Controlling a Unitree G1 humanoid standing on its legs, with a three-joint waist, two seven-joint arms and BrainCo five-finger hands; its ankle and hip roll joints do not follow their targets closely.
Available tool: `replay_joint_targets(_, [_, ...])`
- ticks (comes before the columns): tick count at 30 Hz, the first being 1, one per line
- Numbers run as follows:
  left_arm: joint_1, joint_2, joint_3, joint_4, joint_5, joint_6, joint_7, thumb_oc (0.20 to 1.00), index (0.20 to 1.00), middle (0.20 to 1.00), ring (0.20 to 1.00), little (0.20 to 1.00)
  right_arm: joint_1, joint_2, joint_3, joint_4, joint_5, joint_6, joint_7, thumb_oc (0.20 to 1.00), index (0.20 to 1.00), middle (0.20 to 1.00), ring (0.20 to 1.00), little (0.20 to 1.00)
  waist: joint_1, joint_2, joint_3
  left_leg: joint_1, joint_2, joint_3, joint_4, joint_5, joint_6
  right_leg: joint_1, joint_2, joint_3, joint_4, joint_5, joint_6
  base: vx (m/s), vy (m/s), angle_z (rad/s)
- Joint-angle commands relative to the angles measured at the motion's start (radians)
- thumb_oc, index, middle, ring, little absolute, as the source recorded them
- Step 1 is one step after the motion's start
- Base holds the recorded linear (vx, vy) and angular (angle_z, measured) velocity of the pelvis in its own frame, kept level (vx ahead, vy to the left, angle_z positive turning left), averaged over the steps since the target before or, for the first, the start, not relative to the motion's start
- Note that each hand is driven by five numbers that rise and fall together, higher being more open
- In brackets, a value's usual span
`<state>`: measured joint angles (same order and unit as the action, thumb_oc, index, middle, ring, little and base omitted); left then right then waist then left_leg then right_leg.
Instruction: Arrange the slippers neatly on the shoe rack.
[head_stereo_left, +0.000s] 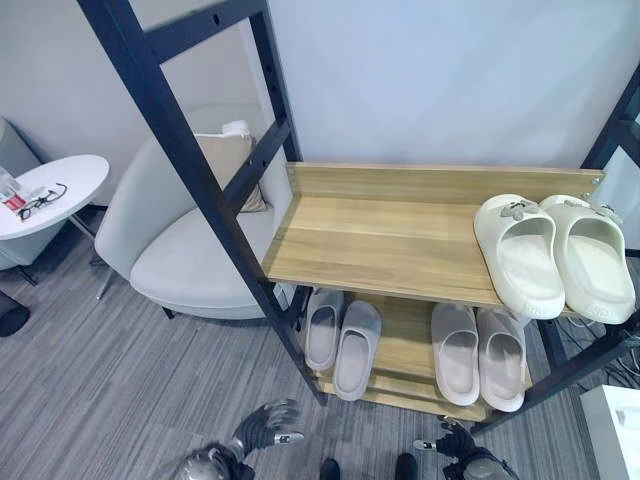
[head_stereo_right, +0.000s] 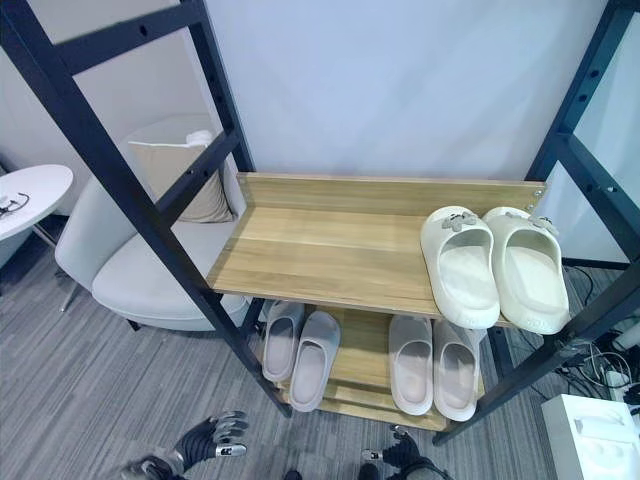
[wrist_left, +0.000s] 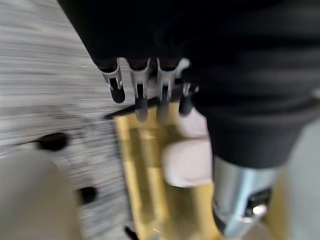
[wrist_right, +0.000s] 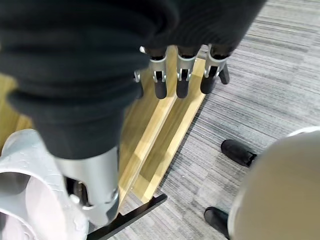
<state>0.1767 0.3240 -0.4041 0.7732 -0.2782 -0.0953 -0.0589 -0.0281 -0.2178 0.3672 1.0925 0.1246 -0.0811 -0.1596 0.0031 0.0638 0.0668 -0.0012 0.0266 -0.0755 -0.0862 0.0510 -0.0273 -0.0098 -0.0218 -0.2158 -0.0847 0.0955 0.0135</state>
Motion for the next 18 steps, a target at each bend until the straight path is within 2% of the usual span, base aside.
replay_joint_targets(1, [-0.12, -0.052, 0.07, 0.141, 0.066, -0.019, 0.107, 1.0, 1.0, 1.0, 1.0, 1.0, -0.046, 0.017, -0.006, 0.009, 0.03, -0.023, -0.004, 1.0, 1.0, 1.0, 1.0, 1.0, -0.005, -0.062, 0.023, 0.02, -0.007, -0.004, 0.007, -0.033, -0.009, 0.052, -0.063, 0.029, -0.003, -0.092, 0.092, 0.0, 0.0, 0.0])
replay_joint_targets(3, [-0.169, -0.095, 0.128, 0.279, 0.076, -0.02, 0.146, 1.0, 1.0, 1.0, 1.0, 1.0, -0.06, 0.018, -0.026, 0.042, 0.04, -0.022, -0.009, 1.0, 1.0, 1.0, 1.0, 1.0, -0.003, -0.067, 0.021, 0.021, -0.007, -0.003, 0.007, -0.033, -0.009, 0.053, -0.062, 0.027, -0.003, -0.092, 0.092, 0.0, 0.0, 0.0])
replay_joint_targets(6, [-0.21, -0.126, 0.166, 0.369, 0.078, -0.018, 0.154, 1.0, 1.0, 1.0, 1.0, 1.0, -0.072, 0.021, -0.042, 0.075, 0.044, -0.023, -0.01, 1.0, 1.0, 1.0, 1.0, 1.0, -0.002, -0.072, 0.017, 0.028, -0.006, 0.002, 0.005, -0.035, -0.01, 0.058, -0.061, 0.03, -0.003, -0.095, 0.09, 0.0, 0.0, 0.0])
replay_joint_targets(13, [-0.234, -0.155, 0.17, 0.369, 0.052, -0.035, 0.174, 1.0, 1.0, 1.0, 1.0, 1.0, -0.069, 0.03, -0.058, 0.088, 0.055, -0.027, -0.014, 1.0, 1.0, 1.0, 1.0, 1.0, -0.004, -0.075, 0.005, 0.037, -0.007, 0.008, 0.002, -0.04, -0.01, 0.064, -0.06, 0.034, -0.003, -0.097, 0.09, 0.0, 0.0, 0.0])
replay_joint_targets(18, [-0.242, -0.16, 0.129, 0.326, 0.06, -0.045, 0.188, 1.0, 1.0, 1.0, 1.0, 1.0, -0.082, 0.024, -0.052, 0.033, 0.065, -0.043, -0.034, 1.0, 1.0, 1.0, 1.0, 1.0, -0.007, -0.073, 0.005, 0.041, -0.005, 0.013, 0.002, -0.041, -0.01, 0.066, -0.06, 0.038, -0.003, -0.098, 0.091, 0.0, 0.0, 0.0])
